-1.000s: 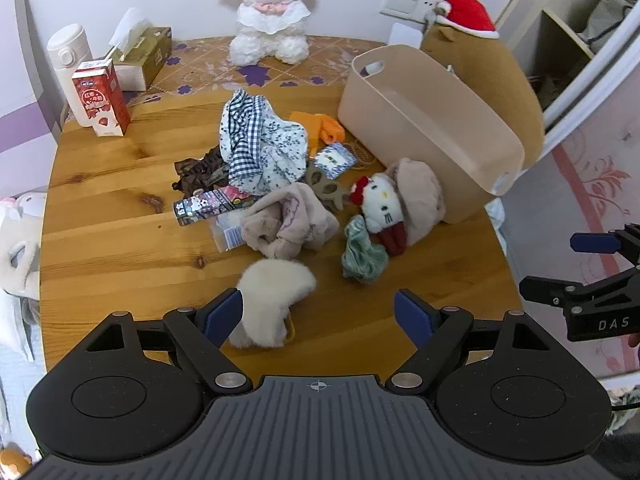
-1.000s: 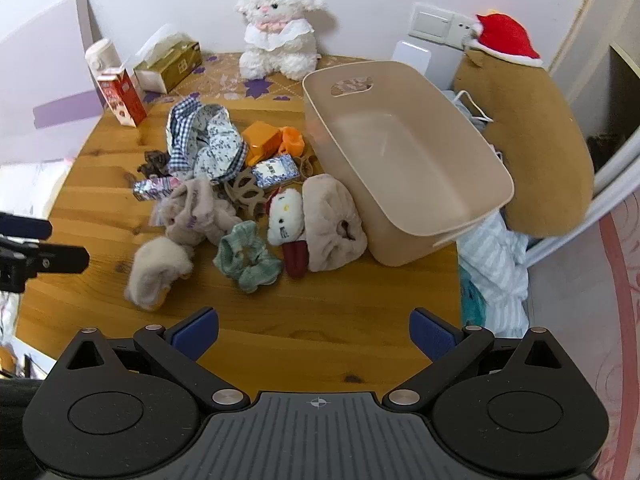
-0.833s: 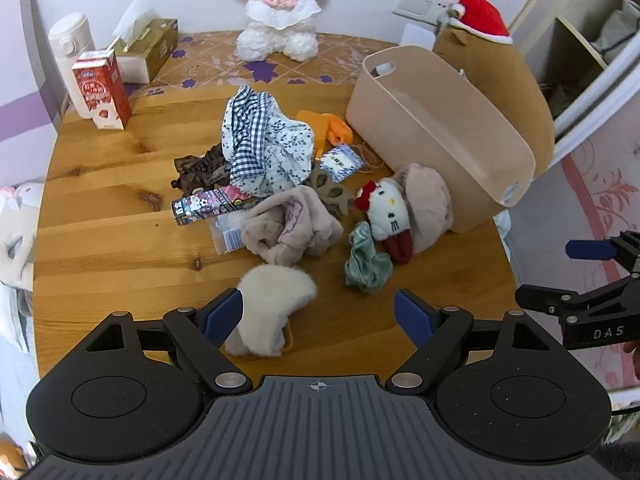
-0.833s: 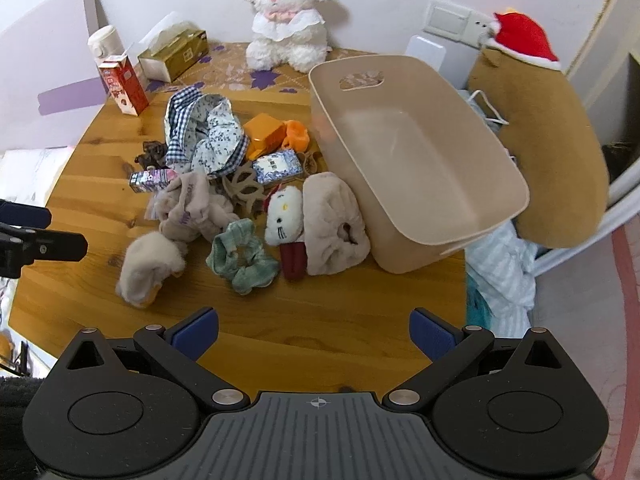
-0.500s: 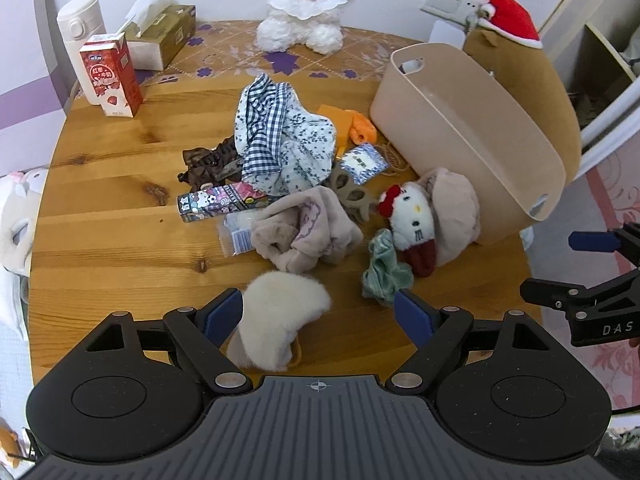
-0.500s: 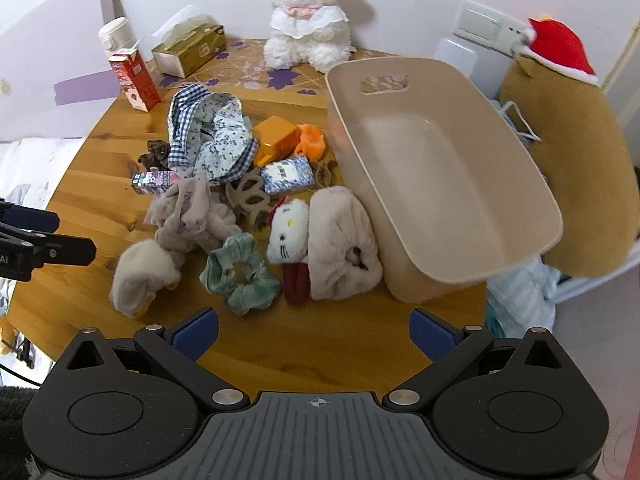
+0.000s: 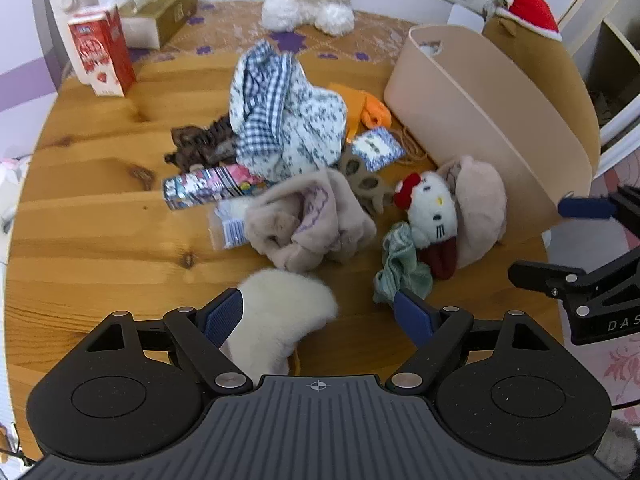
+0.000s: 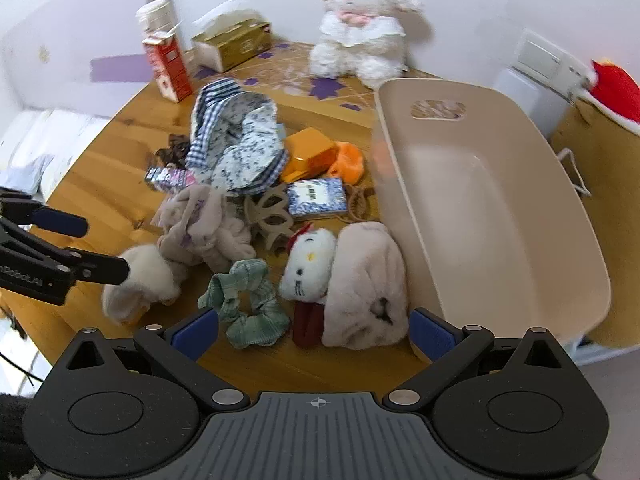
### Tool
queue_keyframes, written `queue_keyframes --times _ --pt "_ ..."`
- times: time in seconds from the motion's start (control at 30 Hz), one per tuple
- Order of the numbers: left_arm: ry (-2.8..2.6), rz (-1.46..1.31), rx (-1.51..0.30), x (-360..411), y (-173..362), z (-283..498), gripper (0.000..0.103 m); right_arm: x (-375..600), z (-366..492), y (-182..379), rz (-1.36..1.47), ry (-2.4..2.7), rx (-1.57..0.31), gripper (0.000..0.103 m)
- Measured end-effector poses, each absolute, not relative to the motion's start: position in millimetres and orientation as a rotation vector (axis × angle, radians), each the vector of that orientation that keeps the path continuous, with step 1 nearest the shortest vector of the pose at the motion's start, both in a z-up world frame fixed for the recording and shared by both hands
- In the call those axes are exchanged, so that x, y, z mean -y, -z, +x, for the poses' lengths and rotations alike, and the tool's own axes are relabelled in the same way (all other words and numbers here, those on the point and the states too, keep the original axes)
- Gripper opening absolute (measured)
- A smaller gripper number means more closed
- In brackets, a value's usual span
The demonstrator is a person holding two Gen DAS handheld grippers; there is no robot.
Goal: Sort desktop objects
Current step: 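Grasp the white fluffy pouch with the left tool while the right grasps the green scrunchie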
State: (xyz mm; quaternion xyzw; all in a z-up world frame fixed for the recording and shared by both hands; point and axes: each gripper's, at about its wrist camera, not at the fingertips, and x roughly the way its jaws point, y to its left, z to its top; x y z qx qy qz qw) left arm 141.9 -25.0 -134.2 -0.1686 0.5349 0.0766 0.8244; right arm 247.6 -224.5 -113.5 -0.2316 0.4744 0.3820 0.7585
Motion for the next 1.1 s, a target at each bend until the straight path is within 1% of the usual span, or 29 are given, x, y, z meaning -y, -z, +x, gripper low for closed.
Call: queue_keyframes --times 0.17,0.33,0.43,0.63,0.8,0.9,0.97,1.03,1.07,1.1 --pt "-0.164 -0.315 -1.170 30.2 151.7 143.5 0.084 221.5 245.1 125.8 -0.514 -0.842 -0.966 0.103" --pt "-0.160 -0.321 -1.192 23.1 171.1 143.9 0.084 219.2 249.3 144.5 -0.459 -0.847 -0.979 0.103" --pt "-0.167 -0.321 -1.204 19.6 181.9 145.2 0.084 216.7 245.7 152.9 -0.442 -0.870 -0.951 0.103" --pt "-0.172 -0.300 -1.223 18.6 200.1 146.9 0.084 202.3 227.9 168.5 -0.519 -1.016 -0.879 0.103" --pt "-0.178 -0.285 -1.225 16.3 211.8 152.0 0.083 180.7 211.2 192.3 -0.674 -1.083 -0.853 0.093" --pt "-0.178 -0.272 -1.213 15.3 214.9 156.5 0.083 172.1 205.0 210.1 -0.748 -1.110 -0.840 0.089" --pt "-0.168 -0.259 -1.215 16.0 217.3 159.3 0.077 168.2 202.7 219.8 -0.778 -1.128 -0.839 0.086" --pt "-0.159 -0.235 -1.225 17.7 219.8 161.6 0.065 162.6 201.2 228.9 -0.815 -1.124 -0.850 0.078" --pt "-0.155 -0.222 -1.231 18.9 220.8 162.1 0.062 160.7 200.9 231.8 -0.826 -1.122 -0.860 0.071" --pt "-0.148 -0.215 -1.235 19.5 221.7 162.5 0.056 160.8 201.6 232.4 -0.815 -1.124 -0.866 0.068"
